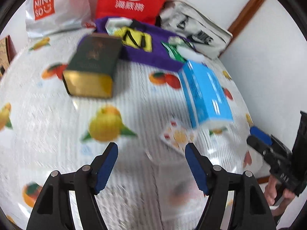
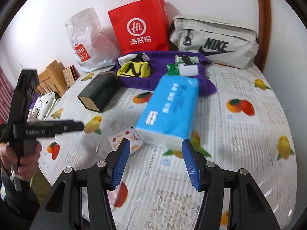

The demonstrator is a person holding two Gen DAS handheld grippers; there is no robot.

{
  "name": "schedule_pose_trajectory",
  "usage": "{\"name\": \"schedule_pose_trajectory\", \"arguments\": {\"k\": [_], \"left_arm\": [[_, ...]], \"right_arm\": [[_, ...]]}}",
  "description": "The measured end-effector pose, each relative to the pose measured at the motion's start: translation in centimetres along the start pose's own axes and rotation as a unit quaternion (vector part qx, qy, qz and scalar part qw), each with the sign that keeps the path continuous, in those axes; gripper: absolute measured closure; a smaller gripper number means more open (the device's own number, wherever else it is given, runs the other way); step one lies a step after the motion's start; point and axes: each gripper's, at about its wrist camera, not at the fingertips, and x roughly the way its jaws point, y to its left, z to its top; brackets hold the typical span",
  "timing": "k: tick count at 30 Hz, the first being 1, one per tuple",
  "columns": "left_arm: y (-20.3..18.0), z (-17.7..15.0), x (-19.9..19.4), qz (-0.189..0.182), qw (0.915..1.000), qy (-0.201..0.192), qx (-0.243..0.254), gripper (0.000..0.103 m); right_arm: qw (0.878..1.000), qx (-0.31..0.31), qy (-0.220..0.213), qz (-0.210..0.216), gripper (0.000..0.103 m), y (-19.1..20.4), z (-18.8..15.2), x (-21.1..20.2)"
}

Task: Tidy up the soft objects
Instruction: 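Withdraw both tools from the towel toward the orange-print sachet and mesh bag, then grasp the white mesh bag with the left tool while the right tool grasps the orange-print sachet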

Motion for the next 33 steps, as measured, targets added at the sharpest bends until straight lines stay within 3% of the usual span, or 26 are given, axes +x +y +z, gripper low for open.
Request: {"name": "schedule_pose_trajectory", "arguments": {"k": [8, 10, 17, 23, 28, 31, 33], "left_arm": [[-1.7, -4.2, 2.9, -0.020, 0.9984, 0.052, -0.009, 0.024], [-2.4, -4.7, 2.8, -0.016, 0.9992, 0.036, -0.002, 0.019], [-4.9, -5.1, 4.1, 0.011, 0.9990, 0.040, 0.018, 0.001], [-6.9, -5.4, 5.2, 0.070, 0.9958, 0.036, 0.046, 0.000], [-8.6, -6.3, 6.2, 0.139, 0.9855, 0.026, 0.094, 0.000], [-8.6, -6.7, 5.9, 0.139, 0.9853, 0.006, 0.099, 0.001], [-8.3, -6.8, 5.4, 0.145, 0.9839, -0.009, 0.105, 0.012]], "right_arm": [[1.000, 0.003, 0.001, -0.005, 0.047, -0.7, -2.6, -0.7], [1.000, 0.005, 0.002, -0.004, 0.047, -0.9, -3.2, -0.6], [1.000, 0.013, 0.006, -0.008, 0.047, -1.8, -4.6, -0.6], [1.000, 0.023, 0.004, -0.009, 0.047, -2.9, -5.3, -0.7], [1.000, 0.028, 0.007, -0.007, 0.047, -3.4, -5.8, -0.5], [0.999, 0.030, 0.011, -0.007, 0.047, -3.6, -6.1, -0.3], [0.999, 0.031, 0.013, -0.007, 0.047, -3.6, -6.2, -0.3]]}}
